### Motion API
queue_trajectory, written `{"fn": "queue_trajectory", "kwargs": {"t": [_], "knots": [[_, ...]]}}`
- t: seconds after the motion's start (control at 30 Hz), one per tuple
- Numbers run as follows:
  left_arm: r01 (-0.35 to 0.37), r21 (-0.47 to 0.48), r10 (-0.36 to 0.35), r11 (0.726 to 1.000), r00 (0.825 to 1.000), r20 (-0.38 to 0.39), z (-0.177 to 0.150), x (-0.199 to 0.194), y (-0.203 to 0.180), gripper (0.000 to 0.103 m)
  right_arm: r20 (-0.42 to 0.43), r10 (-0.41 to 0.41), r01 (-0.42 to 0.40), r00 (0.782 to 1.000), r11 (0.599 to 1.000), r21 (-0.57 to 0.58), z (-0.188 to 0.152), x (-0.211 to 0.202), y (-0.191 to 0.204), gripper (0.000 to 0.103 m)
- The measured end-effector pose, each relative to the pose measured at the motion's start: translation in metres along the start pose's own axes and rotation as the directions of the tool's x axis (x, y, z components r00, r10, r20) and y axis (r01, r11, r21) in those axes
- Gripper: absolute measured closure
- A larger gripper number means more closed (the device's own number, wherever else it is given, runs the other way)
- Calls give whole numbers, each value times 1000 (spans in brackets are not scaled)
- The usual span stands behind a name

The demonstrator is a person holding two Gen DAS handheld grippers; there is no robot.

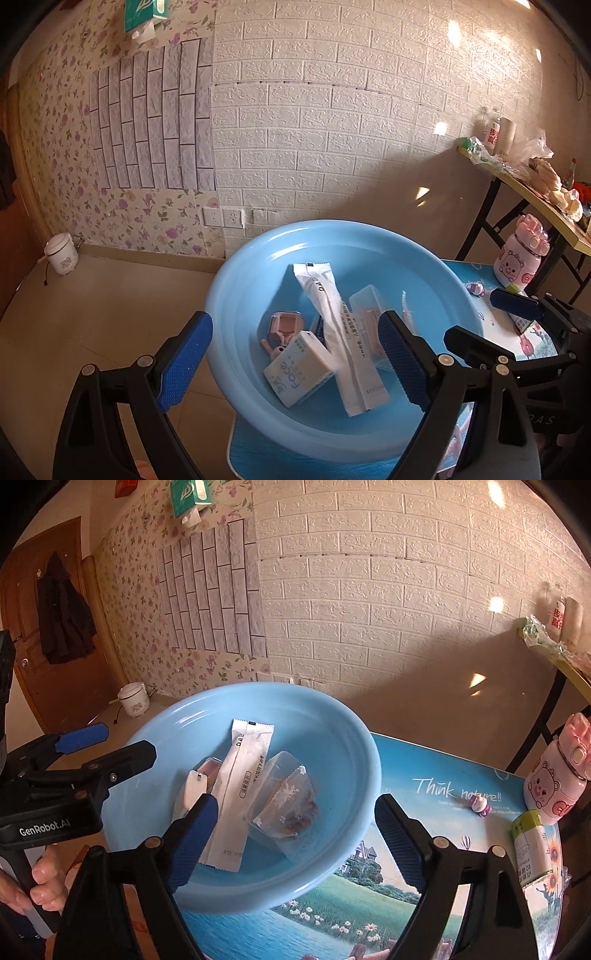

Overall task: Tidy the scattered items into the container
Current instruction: 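Withdraw both tools from the basin back over the table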

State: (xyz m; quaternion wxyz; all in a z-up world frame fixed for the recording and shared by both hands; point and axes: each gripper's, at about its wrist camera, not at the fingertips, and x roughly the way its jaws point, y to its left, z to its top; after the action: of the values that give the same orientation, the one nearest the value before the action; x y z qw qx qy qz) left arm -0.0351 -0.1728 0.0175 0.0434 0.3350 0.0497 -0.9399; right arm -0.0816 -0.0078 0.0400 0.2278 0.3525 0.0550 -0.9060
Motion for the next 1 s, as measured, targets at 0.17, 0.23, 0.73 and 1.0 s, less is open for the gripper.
{"fn": "queue_trajectory", "kwargs": {"t": [0.17, 0.23, 0.73, 1.0], "knots": [[8, 17, -8, 1000, 1000, 1, -3, -6, -9, 12, 3, -1, 1, 1000, 1000, 8, -6, -8, -4, 15], [11, 27, -11, 1000, 1000, 3, -4, -9, -14, 12, 2, -5, 5, 1000, 1000, 15, -9, -11, -8, 15], [53, 103, -55, 993, 998, 14, -11, -27, -61, 12, 8, -65, 63, 998, 989, 136, -34, -40, -58, 15], [98, 146, -99, 984, 995, 2, -18, -30, -100, 12, 21, -103, 98, 994, 979, 180, -52, -64, -89, 15]]}}
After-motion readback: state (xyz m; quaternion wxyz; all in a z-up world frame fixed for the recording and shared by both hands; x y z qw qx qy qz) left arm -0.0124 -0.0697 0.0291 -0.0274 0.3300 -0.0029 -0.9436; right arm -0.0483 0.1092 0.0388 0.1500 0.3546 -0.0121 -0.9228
